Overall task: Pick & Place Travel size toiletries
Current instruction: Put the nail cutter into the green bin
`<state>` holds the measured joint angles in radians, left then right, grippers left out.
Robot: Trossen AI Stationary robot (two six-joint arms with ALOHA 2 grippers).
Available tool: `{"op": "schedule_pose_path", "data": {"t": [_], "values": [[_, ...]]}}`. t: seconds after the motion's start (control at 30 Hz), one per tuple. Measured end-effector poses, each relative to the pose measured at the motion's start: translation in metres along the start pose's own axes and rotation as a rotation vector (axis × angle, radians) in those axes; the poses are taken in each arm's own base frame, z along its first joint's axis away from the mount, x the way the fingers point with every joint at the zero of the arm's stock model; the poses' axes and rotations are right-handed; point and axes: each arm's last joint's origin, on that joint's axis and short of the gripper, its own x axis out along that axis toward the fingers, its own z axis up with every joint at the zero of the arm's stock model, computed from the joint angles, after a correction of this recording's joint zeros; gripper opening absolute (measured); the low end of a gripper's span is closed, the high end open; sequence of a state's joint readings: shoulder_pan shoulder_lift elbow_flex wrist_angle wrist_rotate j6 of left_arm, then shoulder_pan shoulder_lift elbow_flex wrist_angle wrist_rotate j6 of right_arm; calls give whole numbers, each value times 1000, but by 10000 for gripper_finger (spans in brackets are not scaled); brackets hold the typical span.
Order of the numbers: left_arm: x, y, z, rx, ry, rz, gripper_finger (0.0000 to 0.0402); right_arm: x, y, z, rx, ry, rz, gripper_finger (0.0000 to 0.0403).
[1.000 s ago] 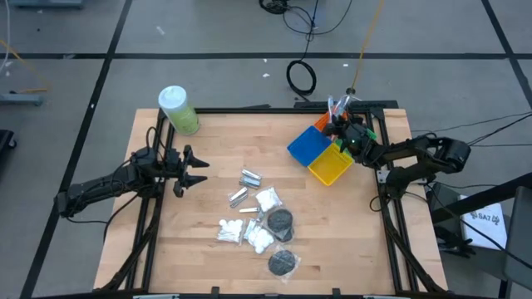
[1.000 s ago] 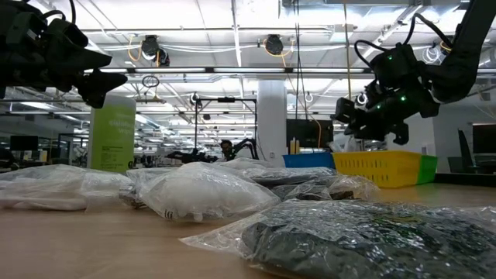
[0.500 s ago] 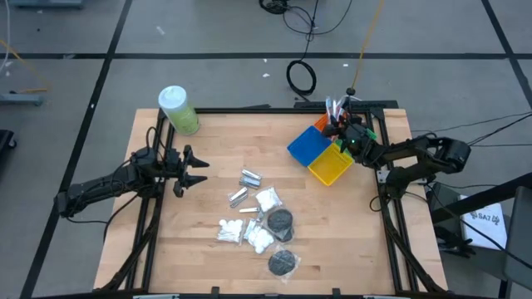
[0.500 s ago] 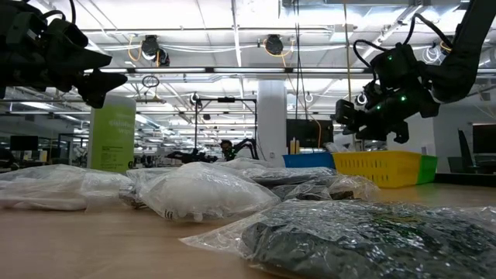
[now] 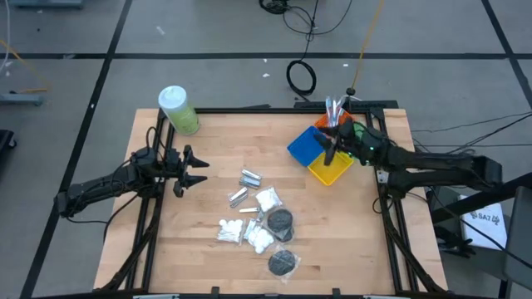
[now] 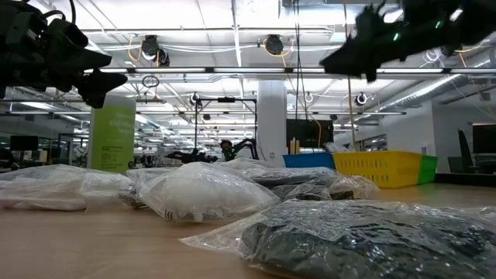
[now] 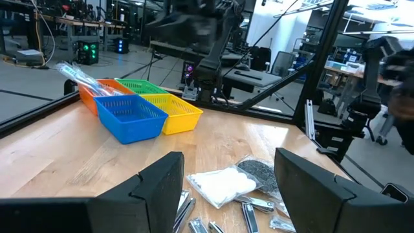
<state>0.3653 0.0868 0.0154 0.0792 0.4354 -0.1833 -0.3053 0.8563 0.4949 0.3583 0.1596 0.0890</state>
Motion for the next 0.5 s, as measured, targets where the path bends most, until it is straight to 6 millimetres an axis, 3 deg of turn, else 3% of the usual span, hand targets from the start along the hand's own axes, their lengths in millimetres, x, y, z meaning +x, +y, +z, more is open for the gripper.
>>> {"op": "schedule_pose_path", "data": {"t": [0.1, 0.27, 0.5], "values": [[0, 0, 0, 0, 0, 0, 239, -19, 19, 17, -25, 43, 119, 134], [0, 0, 0, 0, 0, 0, 239, -51, 38, 22, -50, 13, 290, 119], [0, 0, 0, 0, 0, 0, 239, -83, 42, 4, -21, -45, 445, 99]]}}
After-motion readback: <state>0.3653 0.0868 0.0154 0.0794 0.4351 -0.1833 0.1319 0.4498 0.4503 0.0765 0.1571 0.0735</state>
